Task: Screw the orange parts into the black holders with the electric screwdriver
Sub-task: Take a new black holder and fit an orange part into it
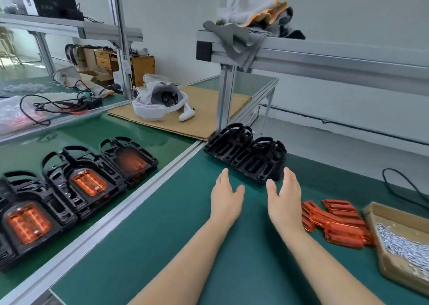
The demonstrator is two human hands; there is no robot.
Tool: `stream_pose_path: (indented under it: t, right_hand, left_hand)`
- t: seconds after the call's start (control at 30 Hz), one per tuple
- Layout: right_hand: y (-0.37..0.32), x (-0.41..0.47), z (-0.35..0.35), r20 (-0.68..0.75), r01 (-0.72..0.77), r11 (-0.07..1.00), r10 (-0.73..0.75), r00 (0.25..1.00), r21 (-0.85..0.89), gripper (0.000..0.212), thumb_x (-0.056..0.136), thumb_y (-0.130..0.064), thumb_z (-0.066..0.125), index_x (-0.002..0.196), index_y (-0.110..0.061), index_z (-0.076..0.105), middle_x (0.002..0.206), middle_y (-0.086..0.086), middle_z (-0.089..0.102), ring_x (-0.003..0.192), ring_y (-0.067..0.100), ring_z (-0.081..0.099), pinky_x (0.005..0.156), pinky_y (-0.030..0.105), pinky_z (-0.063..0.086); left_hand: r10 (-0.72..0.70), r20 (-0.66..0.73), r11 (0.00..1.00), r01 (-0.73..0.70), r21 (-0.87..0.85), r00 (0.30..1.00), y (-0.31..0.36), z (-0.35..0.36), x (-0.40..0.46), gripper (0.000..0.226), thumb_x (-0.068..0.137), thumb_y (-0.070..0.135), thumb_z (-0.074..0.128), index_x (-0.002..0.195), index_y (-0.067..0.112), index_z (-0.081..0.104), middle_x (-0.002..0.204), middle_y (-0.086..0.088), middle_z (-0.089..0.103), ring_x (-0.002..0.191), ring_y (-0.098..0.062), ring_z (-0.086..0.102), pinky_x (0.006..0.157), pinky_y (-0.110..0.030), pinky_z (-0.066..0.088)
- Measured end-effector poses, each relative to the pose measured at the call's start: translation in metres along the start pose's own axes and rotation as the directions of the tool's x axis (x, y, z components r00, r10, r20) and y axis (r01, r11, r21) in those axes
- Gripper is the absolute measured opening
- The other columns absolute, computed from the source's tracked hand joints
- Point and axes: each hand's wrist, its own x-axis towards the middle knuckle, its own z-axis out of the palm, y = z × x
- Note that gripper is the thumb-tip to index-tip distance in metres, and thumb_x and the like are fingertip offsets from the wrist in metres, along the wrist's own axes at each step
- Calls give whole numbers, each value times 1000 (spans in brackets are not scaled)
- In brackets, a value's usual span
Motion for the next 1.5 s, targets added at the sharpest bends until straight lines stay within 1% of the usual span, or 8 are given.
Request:
stream_pose_path:
  t: [0.23,0.63,0.77,0.9,1.0,1.13,1.27,1.5]
  right_hand:
    - [9,57,1,210,-225,974,218,953,11,68,101,-41,41,154,-8,15,159,12,21,146,28,19,116,43,19]
    - [12,95,19,208,-495,860,465,861,127,81,86,-43,62,150,-12,23,147,14,42,132,36,41,108,49,36]
    - [13,93,19,186,-523,842,498,847,129,65,81,-22,63,138,-8,34,128,15,55,113,35,56,97,46,47]
    - [20,92,14,243,-569,730,515,822,379,53,86,-10,57,135,-10,38,105,11,61,79,23,62,65,34,54]
    - [29,91,5,284,-562,669,487,826,486,45,93,-9,53,137,-10,40,121,13,57,84,21,59,49,22,48]
    - [39,78,-23,317,-549,640,450,835,538,31,96,-9,52,128,-8,51,105,9,62,73,17,57,43,18,48]
    - [54,48,-74,318,-521,662,413,854,539,32,97,-8,54,129,-14,53,102,5,67,67,16,59,45,20,48]
    - [65,-24,-142,354,-428,790,287,890,438,33,95,-13,57,117,-38,59,98,-8,74,77,19,69,58,29,51]
  left_hand:
    - [-66,3,991,65,116,998,12,26,20,69,95,27,43,152,22,4,143,-5,41,140,-21,20,118,-36,4]
    - [-341,120,783,352,-514,933,30,42,51,73,95,19,50,152,20,4,149,-6,36,132,-22,38,97,-33,28]
    - [-394,188,675,422,-605,900,31,47,59,71,92,16,57,150,10,16,96,0,62,117,-22,54,95,-35,33]
    - [-352,237,686,422,-593,906,34,51,54,30,92,14,56,121,13,53,95,-4,65,97,-18,63,73,-26,40]
    - [-296,243,728,383,-568,924,33,51,48,19,89,3,51,83,21,53,88,-3,65,80,-14,63,70,-23,40]
    - [-250,152,827,292,-481,956,23,42,45,42,82,-7,45,115,13,59,97,-1,62,83,-13,57,78,-25,46]
    - [9,14,1000,-9,7,1000,16,36,50,59,82,-6,38,134,21,46,132,4,49,108,-12,50,86,-31,48]
    - [264,290,649,-392,651,920,17,67,80,62,90,8,41,148,17,24,156,1,20,143,-19,13,117,-42,9]
